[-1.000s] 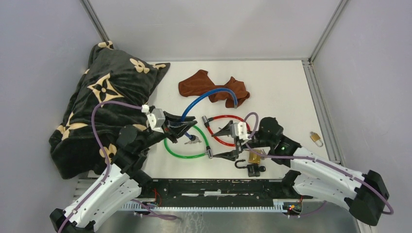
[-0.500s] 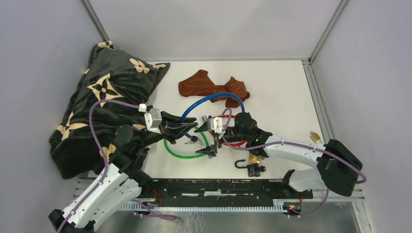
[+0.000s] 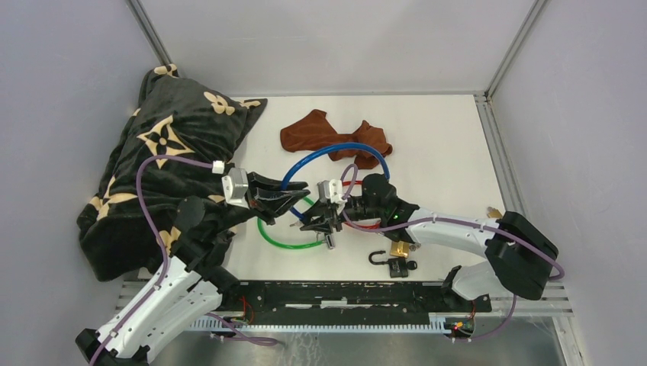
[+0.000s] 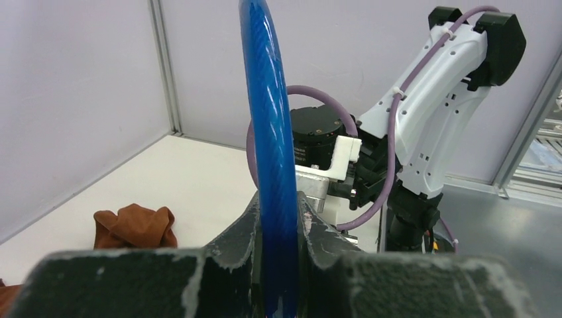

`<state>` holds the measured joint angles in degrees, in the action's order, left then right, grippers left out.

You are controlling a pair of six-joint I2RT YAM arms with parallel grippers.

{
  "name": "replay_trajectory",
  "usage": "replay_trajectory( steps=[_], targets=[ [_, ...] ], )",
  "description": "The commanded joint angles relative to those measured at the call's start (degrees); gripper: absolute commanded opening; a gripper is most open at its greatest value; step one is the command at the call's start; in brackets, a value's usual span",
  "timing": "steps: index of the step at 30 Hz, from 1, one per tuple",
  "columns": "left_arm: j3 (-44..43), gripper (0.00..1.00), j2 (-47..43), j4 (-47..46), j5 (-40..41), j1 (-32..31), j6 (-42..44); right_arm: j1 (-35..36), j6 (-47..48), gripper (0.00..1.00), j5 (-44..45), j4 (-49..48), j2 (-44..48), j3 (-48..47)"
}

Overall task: Lock with the key
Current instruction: Lock the lock.

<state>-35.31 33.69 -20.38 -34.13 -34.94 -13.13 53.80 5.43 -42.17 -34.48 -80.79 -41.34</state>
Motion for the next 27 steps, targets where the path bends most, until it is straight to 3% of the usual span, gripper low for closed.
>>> replay_trajectory(
  steps=[1,3,5,12,19,23,27],
  targets=[
    [-1.72,0.08,-0.82,-4.31,3.66,0.16,-2.91,0.28,-3.83,0.0,6.86,-7.03,4.85,0.18],
    [-0.68,0.3,-0.74,-3.44,4.92,0.15,-2.98,0.61,-4.24,0.0,12.08,-7.4,6.93,0.62],
    [0.79,0.38,-0.78,-2.38,5.04,0.19,-1.6,1.38,-3.47,0.0,16.62,-7.32,9.05,1.03],
    [4.08,0.39,-0.55,-0.79,4.29,0.14,-0.24,5.69,1.14,0.0,23.95,-1.54,11.24,-1.6],
    [3.71,0.46,0.63,-2.37,3.84,-0.45,0.55,7.98,3.72,0.0,23.94,2.89,9.76,-5.15],
    [2.71,0.46,0.8,1.76,4.7,-0.45,0.38,7.99,4.24,0.0,23.06,4.02,9.32,-4.98],
    [2.7,0.48,1.08,3.96,0.08,-0.53,0.63,8.02,3.97,0.0,23.2,4.04,8.7,-4.98]
  ],
)
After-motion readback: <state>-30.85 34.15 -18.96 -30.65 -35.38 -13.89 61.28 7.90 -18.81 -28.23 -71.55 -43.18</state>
